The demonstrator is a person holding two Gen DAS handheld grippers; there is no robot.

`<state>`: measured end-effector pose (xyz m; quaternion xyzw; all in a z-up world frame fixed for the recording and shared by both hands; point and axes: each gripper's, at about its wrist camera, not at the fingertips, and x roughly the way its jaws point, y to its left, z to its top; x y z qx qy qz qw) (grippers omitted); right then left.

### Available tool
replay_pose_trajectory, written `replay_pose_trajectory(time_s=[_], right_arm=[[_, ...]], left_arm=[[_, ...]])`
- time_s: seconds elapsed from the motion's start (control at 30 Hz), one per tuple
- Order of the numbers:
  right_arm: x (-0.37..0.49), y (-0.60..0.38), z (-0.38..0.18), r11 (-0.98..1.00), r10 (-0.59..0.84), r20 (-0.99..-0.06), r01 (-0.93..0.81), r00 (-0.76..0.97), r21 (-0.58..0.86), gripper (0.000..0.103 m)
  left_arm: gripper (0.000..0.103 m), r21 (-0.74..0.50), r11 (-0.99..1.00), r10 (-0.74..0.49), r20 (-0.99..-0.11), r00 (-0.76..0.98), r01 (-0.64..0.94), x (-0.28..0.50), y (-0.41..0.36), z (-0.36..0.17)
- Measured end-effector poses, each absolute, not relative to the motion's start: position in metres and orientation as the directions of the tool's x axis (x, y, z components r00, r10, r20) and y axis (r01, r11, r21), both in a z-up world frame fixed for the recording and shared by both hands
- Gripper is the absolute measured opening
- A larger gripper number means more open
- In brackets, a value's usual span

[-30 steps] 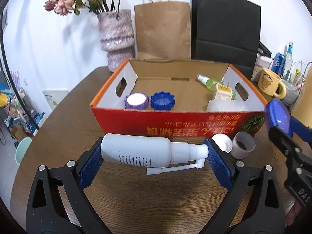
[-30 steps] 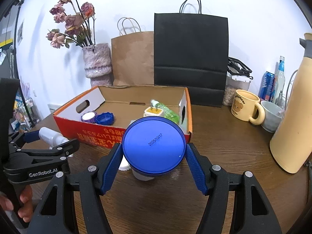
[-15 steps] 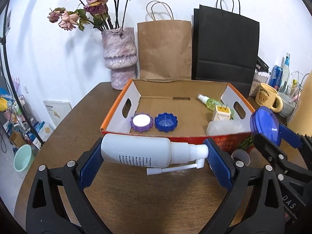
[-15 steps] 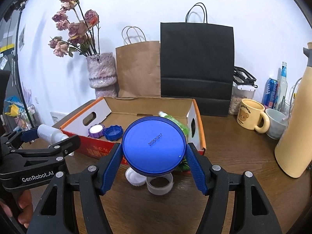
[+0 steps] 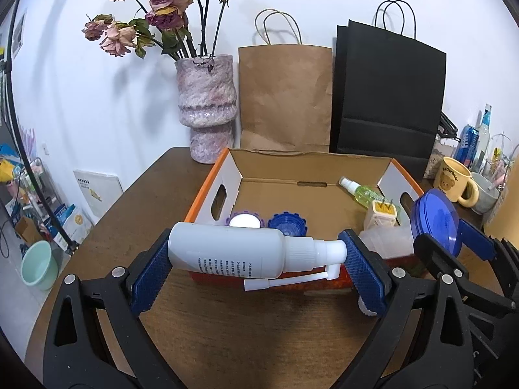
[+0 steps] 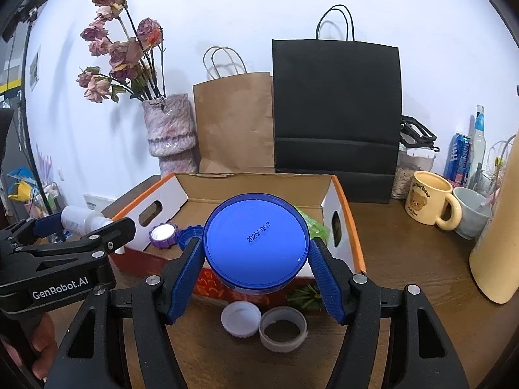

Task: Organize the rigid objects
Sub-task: 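Carry the white spray bottle and blue lid into the box, open both tools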

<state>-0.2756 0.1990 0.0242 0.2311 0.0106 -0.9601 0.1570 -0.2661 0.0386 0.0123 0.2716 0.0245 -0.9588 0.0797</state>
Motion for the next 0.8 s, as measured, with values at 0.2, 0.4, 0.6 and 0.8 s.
replay_pose_trajectory(time_s=[0.2,0.4,0.6,0.8], right_arm=[[-0.289,0.195,0.024,-0.952,-0.296,-0.449,0.301,-0.843,0.063,0.071],[-0.304,0.192,0.022,-0.952,-0.295,-0.454,0.297,-0.841,0.068,0.071],[-0.319,0.189,0.020,-0.952,-0.292,-0.463,0.298,-0.837,0.062,0.071],[-0.334,0.187,0.018,-0.953,-0.287,-0.468,0.298,-0.836,0.052,0.071]], left_arm=[[0.096,-0.006,-0.985,-0.144,-0.519,-0.842,0.172,-0.277,0.036,0.014],[0.096,-0.001,-0.984,-0.152,-0.516,-0.843,0.179,-0.291,0.033,0.014],[0.096,0.005,-0.983,-0.159,-0.515,-0.842,0.182,-0.304,0.031,0.013],[0.096,0.014,-0.982,-0.167,-0.517,-0.839,0.187,-0.320,0.029,0.010]])
